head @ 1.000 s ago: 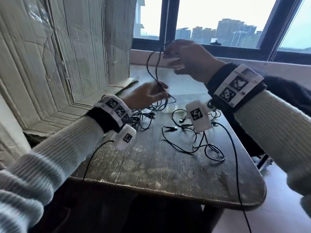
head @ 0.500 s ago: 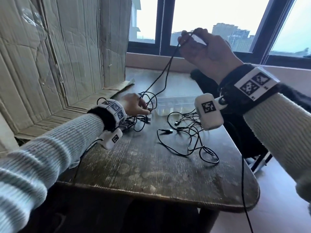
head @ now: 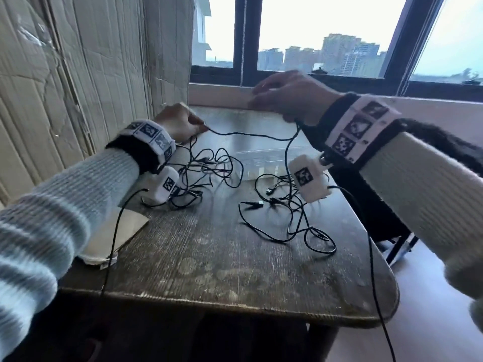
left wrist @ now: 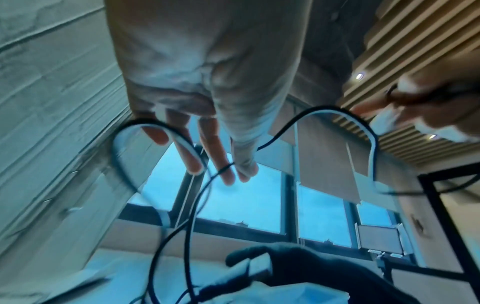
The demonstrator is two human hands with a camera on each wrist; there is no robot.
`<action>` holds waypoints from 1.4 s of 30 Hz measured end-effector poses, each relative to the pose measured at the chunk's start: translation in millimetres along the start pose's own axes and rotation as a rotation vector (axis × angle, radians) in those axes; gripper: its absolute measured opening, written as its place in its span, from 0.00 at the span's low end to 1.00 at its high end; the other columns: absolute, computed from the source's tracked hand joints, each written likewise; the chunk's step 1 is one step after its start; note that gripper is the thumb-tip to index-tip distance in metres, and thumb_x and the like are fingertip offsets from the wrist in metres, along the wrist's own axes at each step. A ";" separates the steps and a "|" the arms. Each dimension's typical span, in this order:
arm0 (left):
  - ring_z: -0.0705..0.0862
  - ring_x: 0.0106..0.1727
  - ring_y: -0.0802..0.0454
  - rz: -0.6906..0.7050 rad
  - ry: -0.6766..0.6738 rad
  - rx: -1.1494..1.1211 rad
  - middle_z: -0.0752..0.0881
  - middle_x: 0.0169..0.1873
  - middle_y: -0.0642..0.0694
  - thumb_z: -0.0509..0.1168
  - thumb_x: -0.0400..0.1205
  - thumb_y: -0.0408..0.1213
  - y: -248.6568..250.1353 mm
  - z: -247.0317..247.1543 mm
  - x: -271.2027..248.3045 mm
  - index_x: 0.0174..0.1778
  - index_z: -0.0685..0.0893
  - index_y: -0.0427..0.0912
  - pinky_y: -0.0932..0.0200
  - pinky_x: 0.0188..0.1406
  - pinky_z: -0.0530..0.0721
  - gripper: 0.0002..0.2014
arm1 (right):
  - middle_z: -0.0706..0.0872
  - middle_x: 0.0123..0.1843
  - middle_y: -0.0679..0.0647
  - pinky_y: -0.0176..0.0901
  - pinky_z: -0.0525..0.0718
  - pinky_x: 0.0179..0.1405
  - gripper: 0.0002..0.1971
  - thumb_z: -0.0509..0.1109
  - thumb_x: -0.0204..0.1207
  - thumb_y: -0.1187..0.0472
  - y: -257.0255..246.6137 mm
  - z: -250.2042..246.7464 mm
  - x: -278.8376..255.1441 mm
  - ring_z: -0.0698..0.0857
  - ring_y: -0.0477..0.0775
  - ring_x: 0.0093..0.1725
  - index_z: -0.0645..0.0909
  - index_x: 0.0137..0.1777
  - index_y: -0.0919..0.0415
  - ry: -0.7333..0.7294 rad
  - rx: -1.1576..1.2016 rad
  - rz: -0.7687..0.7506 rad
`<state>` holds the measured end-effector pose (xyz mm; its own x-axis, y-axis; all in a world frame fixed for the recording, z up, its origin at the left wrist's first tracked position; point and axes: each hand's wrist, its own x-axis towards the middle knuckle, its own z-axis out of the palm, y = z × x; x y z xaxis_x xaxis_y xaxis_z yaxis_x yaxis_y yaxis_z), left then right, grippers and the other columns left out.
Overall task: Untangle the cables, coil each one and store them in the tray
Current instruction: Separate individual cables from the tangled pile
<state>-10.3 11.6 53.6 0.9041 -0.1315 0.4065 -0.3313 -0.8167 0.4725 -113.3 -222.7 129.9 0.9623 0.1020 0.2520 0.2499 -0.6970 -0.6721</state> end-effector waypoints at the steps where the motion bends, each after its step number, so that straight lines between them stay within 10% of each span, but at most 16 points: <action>1: 0.84 0.39 0.59 0.047 0.033 -0.023 0.90 0.47 0.52 0.71 0.78 0.40 6.7 -3.3 2.8 0.54 0.89 0.45 0.68 0.43 0.81 0.10 | 0.85 0.51 0.44 0.25 0.72 0.17 0.22 0.76 0.72 0.51 -0.2 10.6 2.3 0.76 0.38 0.31 0.82 0.65 0.54 -0.028 -0.079 -0.036; 5: 0.87 0.35 0.61 0.247 0.193 -0.164 0.90 0.43 0.48 0.70 0.79 0.36 36.9 -15.1 4.7 0.52 0.90 0.40 0.73 0.35 0.85 0.08 | 0.86 0.62 0.53 0.31 0.79 0.27 0.31 0.79 0.68 0.48 -8.3 49.9 16.3 0.82 0.47 0.42 0.79 0.70 0.61 -0.141 -0.248 -0.024; 11: 0.90 0.35 0.55 0.292 0.277 -0.314 0.91 0.44 0.43 0.69 0.80 0.37 41.8 -23.8 6.1 0.50 0.90 0.38 0.63 0.37 0.89 0.08 | 0.84 0.39 0.48 0.30 0.73 0.17 0.10 0.70 0.79 0.54 -14.1 50.8 23.5 0.72 0.42 0.25 0.84 0.51 0.61 -0.065 -0.081 -0.102; 19: 0.86 0.54 0.55 0.150 -0.193 -0.711 0.87 0.50 0.48 0.51 0.89 0.36 73.3 22.7 -27.0 0.63 0.77 0.36 0.48 0.61 0.83 0.13 | 0.74 0.27 0.48 0.31 0.64 0.13 0.11 0.62 0.83 0.66 -47.4 -3.9 27.4 0.66 0.41 0.15 0.76 0.38 0.61 0.226 0.704 -0.149; 24: 0.89 0.38 0.50 0.174 -0.316 -1.106 0.88 0.30 0.48 0.44 0.90 0.44 102.1 28.0 -49.8 0.56 0.80 0.37 0.47 0.54 0.86 0.20 | 0.68 0.28 0.51 0.34 0.61 0.21 0.16 0.53 0.78 0.76 -39.7 -19.5 25.3 0.63 0.42 0.14 0.69 0.31 0.60 0.343 0.706 -0.146; 30: 0.86 0.37 0.59 0.278 -0.379 -0.721 0.79 0.37 0.49 0.58 0.86 0.34 90.2 11.7 -56.4 0.55 0.82 0.38 0.58 0.49 0.89 0.08 | 0.71 0.26 0.48 0.38 0.64 0.25 0.11 0.62 0.77 0.70 4.4 -65.7 13.5 0.63 0.46 0.22 0.71 0.33 0.60 0.541 0.789 -0.024; 36: 0.79 0.45 0.64 0.256 -0.208 -0.679 0.82 0.50 0.53 0.54 0.89 0.39 107.7 6.5 -52.6 0.55 0.83 0.43 0.65 0.50 0.81 0.13 | 0.79 0.31 0.45 0.31 0.72 0.16 0.21 0.72 0.70 0.37 44.4 -45.1 -16.9 0.71 0.42 0.23 0.80 0.47 0.55 0.182 0.320 0.144; 38: 0.77 0.36 0.65 0.360 -0.178 -0.569 0.82 0.48 0.51 0.56 0.88 0.37 123.1 13.9 -54.0 0.58 0.84 0.44 0.75 0.34 0.75 0.11 | 0.83 0.41 0.47 0.33 0.78 0.23 0.23 0.77 0.63 0.37 51.4 -22.5 -25.7 0.75 0.43 0.31 0.81 0.52 0.49 -0.022 0.122 0.078; 42: 0.83 0.36 0.64 0.365 -0.216 -0.628 0.86 0.39 0.55 0.61 0.85 0.35 147.7 25.1 -53.8 0.54 0.87 0.38 0.72 0.41 0.79 0.10 | 0.78 0.55 0.50 0.41 0.80 0.47 0.51 0.84 0.47 0.39 64.1 15.4 -34.9 0.78 0.48 0.52 0.70 0.73 0.52 -0.183 -0.107 0.048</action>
<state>-101.2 -116.0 81.9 0.7186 -0.4926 0.4909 -0.6529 -0.2346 0.7202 -129.2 -260.0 67.3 0.9786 0.1874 0.0849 0.2003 -0.7743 -0.6003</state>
